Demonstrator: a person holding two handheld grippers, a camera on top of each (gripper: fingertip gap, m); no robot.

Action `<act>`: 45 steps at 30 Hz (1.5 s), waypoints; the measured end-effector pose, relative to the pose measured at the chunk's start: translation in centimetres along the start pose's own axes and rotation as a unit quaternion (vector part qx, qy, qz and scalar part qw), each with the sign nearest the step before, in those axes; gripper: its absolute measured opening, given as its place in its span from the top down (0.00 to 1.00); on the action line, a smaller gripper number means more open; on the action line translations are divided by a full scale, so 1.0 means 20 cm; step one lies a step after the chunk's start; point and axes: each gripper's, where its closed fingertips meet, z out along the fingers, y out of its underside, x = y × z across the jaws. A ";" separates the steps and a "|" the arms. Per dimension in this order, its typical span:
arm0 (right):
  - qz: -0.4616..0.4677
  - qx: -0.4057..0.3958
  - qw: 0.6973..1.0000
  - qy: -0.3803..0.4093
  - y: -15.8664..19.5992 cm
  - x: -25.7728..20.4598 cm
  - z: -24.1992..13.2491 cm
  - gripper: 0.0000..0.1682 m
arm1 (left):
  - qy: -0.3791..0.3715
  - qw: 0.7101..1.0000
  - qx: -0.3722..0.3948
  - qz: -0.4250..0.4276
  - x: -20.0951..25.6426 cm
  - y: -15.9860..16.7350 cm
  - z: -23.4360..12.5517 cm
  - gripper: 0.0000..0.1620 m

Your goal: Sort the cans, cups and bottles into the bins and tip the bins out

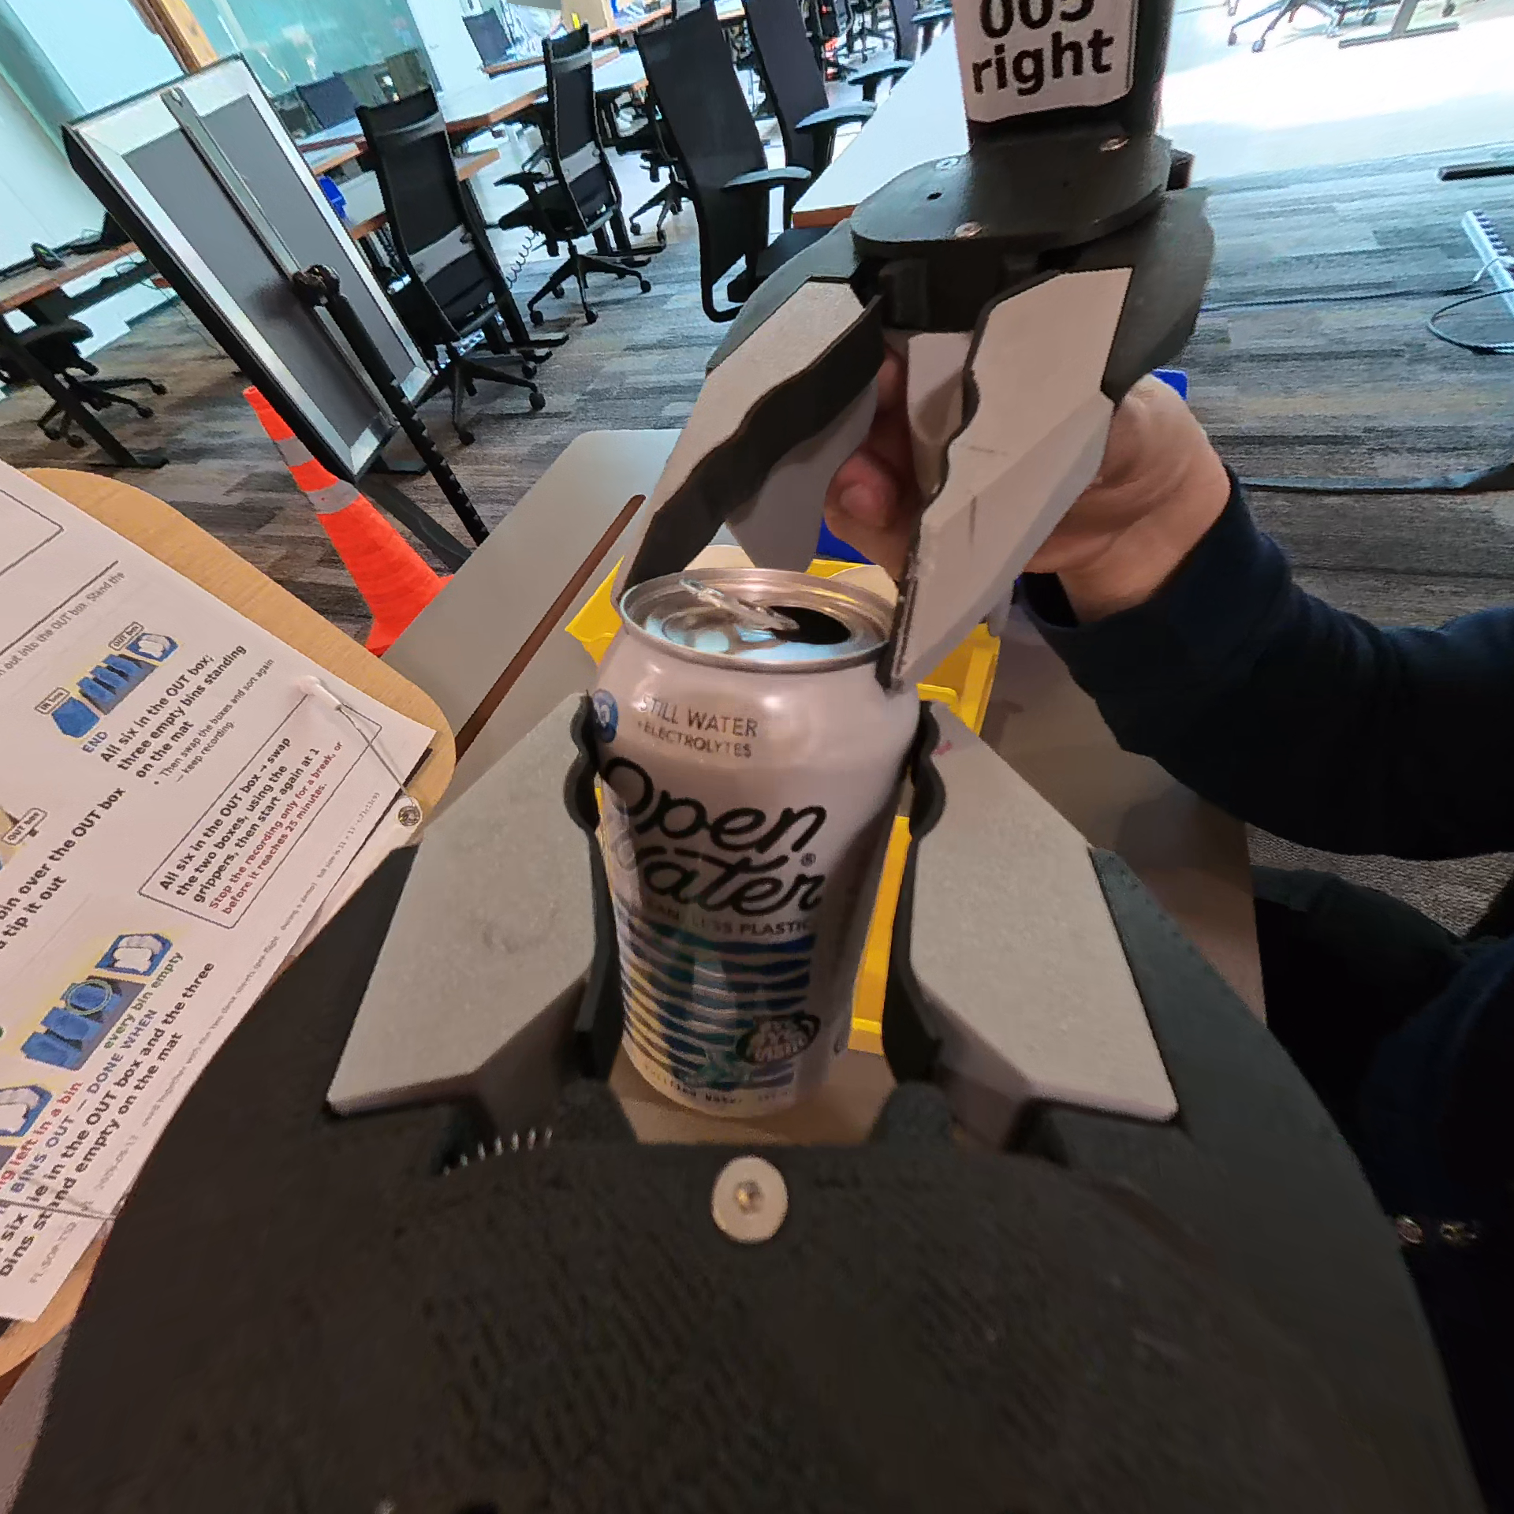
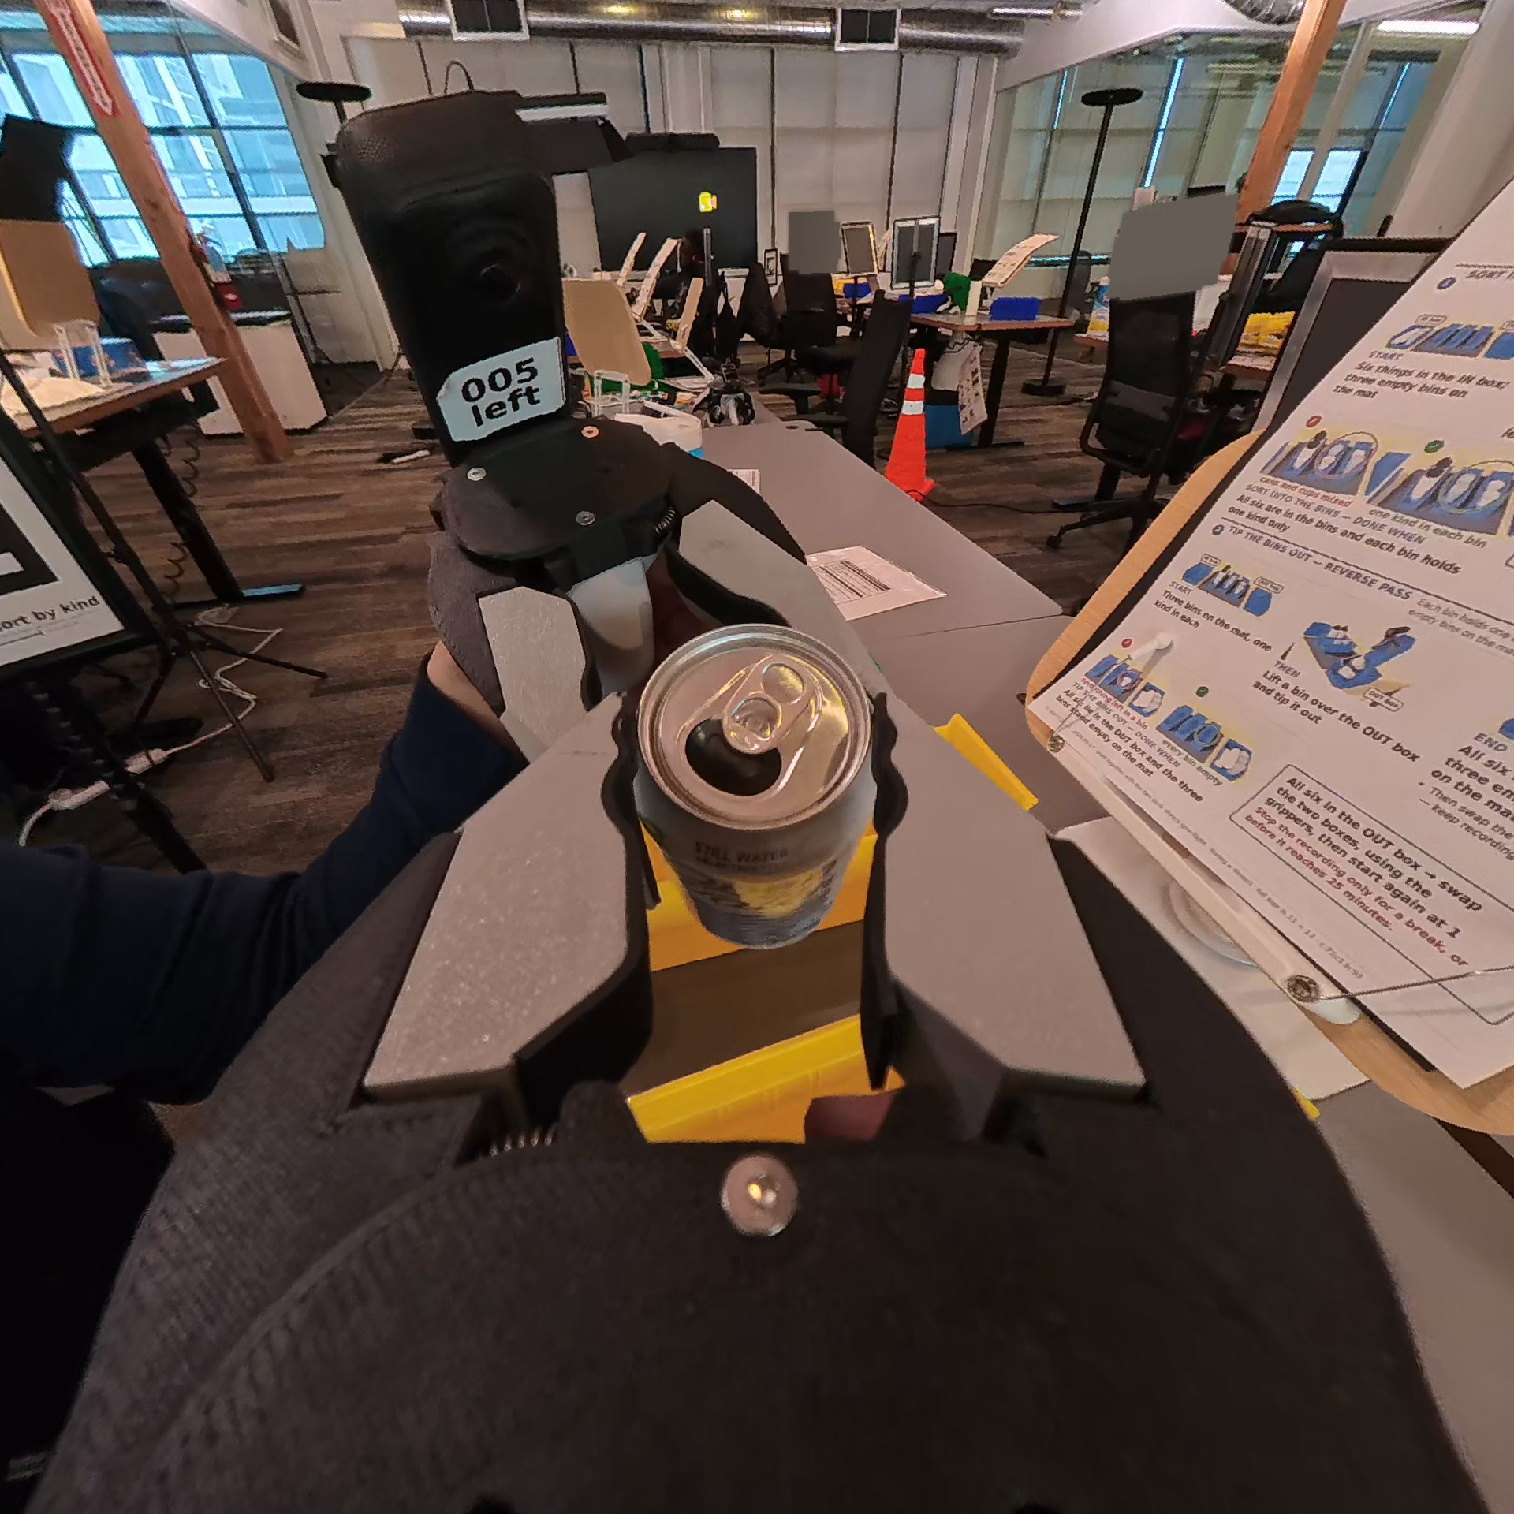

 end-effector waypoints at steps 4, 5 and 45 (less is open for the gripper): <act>-0.002 -0.001 1.000 0.002 0.00 0.01 0.01 0.67 | 0.001 1.000 -0.003 -0.006 -0.01 0.01 0.00 0.53; -0.003 -0.001 1.000 0.003 0.00 0.01 0.01 0.67 | 0.002 1.000 -0.002 -0.007 -0.01 0.01 0.00 0.53; -0.017 -0.009 0.999 0.048 0.02 0.06 0.05 0.63 | -0.014 1.000 0.002 -0.003 -0.01 -0.01 0.06 0.53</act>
